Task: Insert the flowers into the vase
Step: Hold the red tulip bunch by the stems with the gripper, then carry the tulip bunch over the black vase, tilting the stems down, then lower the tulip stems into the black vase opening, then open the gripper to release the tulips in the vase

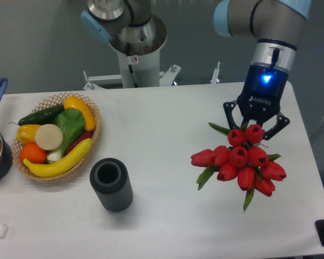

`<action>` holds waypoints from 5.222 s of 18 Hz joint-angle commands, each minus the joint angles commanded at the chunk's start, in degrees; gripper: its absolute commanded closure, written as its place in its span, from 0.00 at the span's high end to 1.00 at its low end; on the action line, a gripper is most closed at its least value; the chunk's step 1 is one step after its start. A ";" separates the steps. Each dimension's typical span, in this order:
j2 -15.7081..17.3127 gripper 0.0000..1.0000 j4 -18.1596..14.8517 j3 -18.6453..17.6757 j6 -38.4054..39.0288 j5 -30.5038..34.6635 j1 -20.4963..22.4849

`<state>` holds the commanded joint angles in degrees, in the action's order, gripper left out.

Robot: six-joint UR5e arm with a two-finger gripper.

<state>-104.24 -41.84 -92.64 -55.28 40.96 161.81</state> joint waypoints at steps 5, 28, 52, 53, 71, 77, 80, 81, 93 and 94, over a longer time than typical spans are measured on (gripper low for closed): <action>-2.10 0.23 3.86 0.35 -0.18 -0.44 -4.65; 0.61 0.23 6.07 -5.18 -0.35 -31.46 -13.53; -3.25 0.24 5.98 -8.00 -0.44 -31.46 -17.84; -3.78 0.24 5.98 -8.00 -0.44 -31.46 -17.93; -8.00 0.25 5.98 -11.51 -1.14 -31.11 -17.49; -8.70 0.25 5.98 -13.01 -3.60 -31.11 -17.49; -9.75 0.25 5.98 -13.36 -5.27 -31.11 -17.49; -10.19 0.25 5.98 -13.36 -6.06 -31.11 -17.49; -11.34 0.29 5.98 -15.56 -10.54 -30.67 -17.23; -11.34 0.35 5.98 -15.64 -11.33 -30.67 -16.88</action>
<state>-115.58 -35.86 -108.28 -66.61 10.28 144.93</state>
